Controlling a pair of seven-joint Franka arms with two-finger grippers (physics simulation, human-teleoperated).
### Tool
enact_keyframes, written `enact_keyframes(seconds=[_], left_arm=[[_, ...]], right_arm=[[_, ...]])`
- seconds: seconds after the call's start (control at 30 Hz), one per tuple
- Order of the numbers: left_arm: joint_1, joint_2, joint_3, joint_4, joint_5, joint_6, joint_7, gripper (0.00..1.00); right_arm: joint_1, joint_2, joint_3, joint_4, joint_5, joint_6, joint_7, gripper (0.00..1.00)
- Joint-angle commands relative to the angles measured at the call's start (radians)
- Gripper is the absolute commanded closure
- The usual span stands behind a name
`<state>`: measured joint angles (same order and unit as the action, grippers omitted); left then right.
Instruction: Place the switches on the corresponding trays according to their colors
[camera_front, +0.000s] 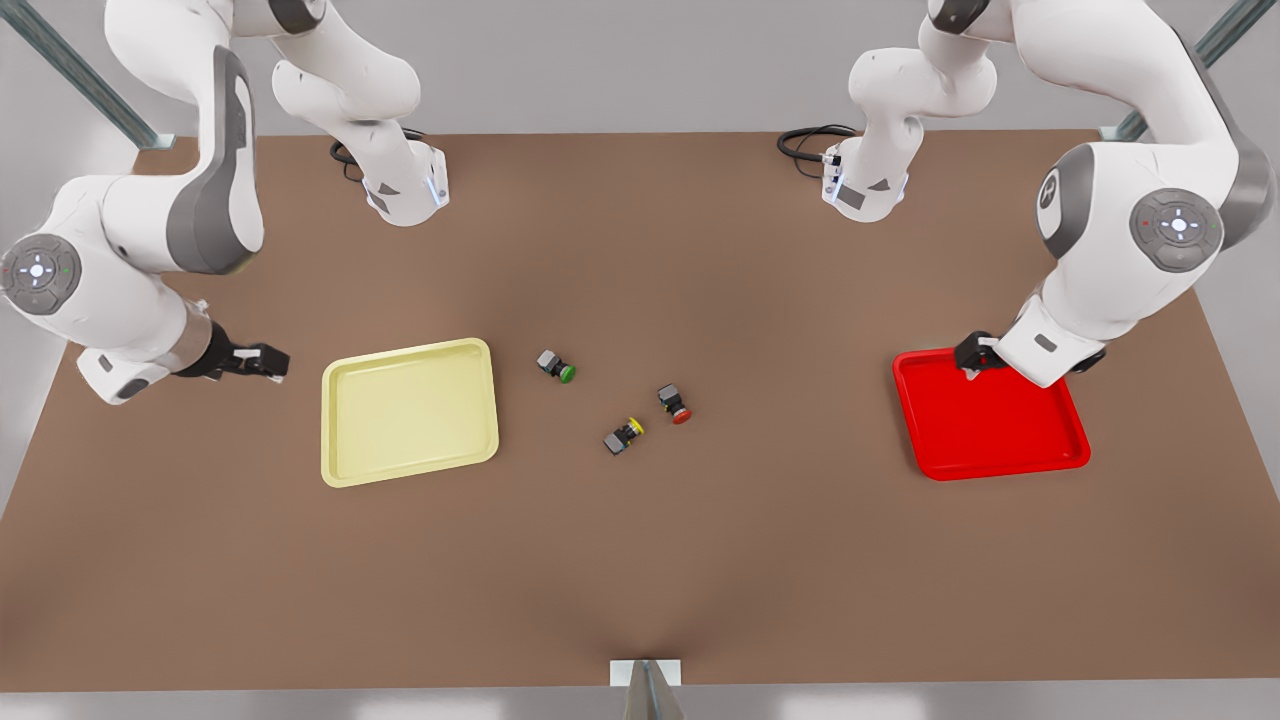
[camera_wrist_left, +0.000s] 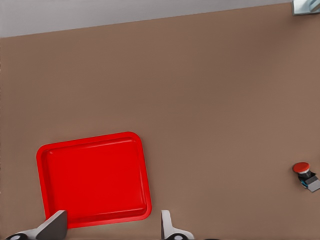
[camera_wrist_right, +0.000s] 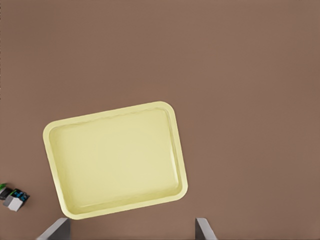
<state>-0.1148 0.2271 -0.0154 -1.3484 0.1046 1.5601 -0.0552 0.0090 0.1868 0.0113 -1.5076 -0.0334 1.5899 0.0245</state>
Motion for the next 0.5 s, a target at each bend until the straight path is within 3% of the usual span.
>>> enact_keyframes(seconds=[0.0, 0.13, 0.2, 0.23, 0.3, 0.37, 0.47], left_arm=[[0.0, 0.0, 0.0, -0.002, 0.02, 0.0, 0.0, 0.0], [-0.002, 0.001, -0.003, -0.005, 0.02, -0.002, -0.003, 0.0], [-0.005, 0.001, -0.005, -0.008, 0.02, -0.003, -0.002, 0.0], [-0.003, 0.001, -0.005, -0.008, 0.018, -0.003, 0.0, 0.0], [-0.003, 0.001, -0.005, -0.011, 0.017, -0.015, 0.002, 0.0], [-0.005, 0.011, -0.006, -0.011, -0.003, -0.015, 0.003, 0.0], [-0.005, 0.012, -0.006, -0.011, -0.003, -0.015, 0.005, 0.0]], right_arm=[[0.002, 0.002, 0.001, -0.002, 0.001, 0.002, 0.002, 0.0], [0.069, 0.043, 0.013, 0.001, 0.017, 0.004, 0.23, 0.0], [0.163, 0.079, 0.044, 0.03, 0.02, 0.012, 0.485, 0.0], [0.167, 0.083, 0.101, 0.032, 0.02, 0.025, 0.612, 0.0], [0.206, 0.184, 0.157, 0.112, 0.021, 0.041, 0.885, 0.0], [0.284, 0.319, 0.156, 0.242, 0.026, 0.05, 1.083, 0.0], [0.374, 0.496, 0.156, 0.386, 0.067, 0.105, 1.169, 0.0]])
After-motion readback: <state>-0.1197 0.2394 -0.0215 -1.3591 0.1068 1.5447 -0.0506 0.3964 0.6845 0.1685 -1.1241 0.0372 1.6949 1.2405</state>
